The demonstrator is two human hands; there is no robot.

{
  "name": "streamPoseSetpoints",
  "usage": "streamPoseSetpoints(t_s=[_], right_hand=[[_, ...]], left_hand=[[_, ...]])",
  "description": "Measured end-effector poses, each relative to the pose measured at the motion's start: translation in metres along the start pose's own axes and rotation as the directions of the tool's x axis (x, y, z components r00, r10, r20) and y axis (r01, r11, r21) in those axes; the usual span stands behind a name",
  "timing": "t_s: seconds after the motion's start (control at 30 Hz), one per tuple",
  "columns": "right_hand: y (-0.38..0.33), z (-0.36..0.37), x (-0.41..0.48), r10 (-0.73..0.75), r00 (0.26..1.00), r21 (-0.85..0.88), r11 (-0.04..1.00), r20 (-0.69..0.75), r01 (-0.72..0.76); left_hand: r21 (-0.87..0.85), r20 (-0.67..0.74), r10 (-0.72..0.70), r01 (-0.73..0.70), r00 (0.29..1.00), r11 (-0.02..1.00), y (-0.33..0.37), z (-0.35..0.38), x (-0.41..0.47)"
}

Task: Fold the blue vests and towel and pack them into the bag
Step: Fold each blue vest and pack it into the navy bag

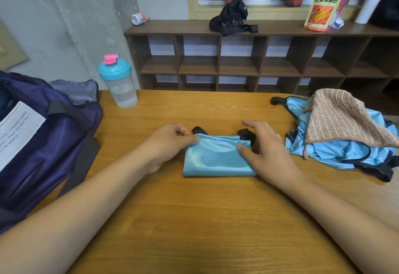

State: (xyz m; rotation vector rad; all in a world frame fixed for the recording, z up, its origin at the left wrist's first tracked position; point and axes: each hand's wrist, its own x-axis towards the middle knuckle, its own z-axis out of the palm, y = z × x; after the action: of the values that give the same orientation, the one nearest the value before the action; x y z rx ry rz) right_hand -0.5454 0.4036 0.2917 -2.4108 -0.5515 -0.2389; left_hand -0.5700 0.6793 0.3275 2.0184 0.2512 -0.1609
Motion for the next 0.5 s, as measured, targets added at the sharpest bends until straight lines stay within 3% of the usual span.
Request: streamPoseSetpoints(t_s=[0.1,0.17,0.23,0.37,0.5], right_hand=[[-0.002,-0.009,0.007,-0.043,0.992,0.015,0.999,0.12,0.041],[-0.011,-0.018,0.016,-0.046,0.963,0.144,0.99,0.266,0.008],[-0.028,-0.028,0.028,-0.074,0.904,0.26,0.965,0.422,-0.043],[-0.075,-0.036,0.051,-0.139,0.805,0.263,0.964,0.577,-0.022],[-0.111,-0.025,0.059,-0.219,0.695,0.481,0.852,0.684,-0.204]], left_hand=[[-0.029,0.029,0.026,-0.025,0.999,0.999,0.01,-0.008,-0.006],[-0.015,0.038,0.082,-0.081,0.996,0.997,0.021,-0.018,-0.011],[0.0,0.071,0.134,-0.135,0.988,0.991,0.035,-0.033,-0.019],[0.037,0.216,0.208,-0.221,0.954,0.975,0.058,-0.068,-0.037],[0.075,0.282,0.235,-0.265,0.93,0.961,0.075,-0.105,-0.062]])
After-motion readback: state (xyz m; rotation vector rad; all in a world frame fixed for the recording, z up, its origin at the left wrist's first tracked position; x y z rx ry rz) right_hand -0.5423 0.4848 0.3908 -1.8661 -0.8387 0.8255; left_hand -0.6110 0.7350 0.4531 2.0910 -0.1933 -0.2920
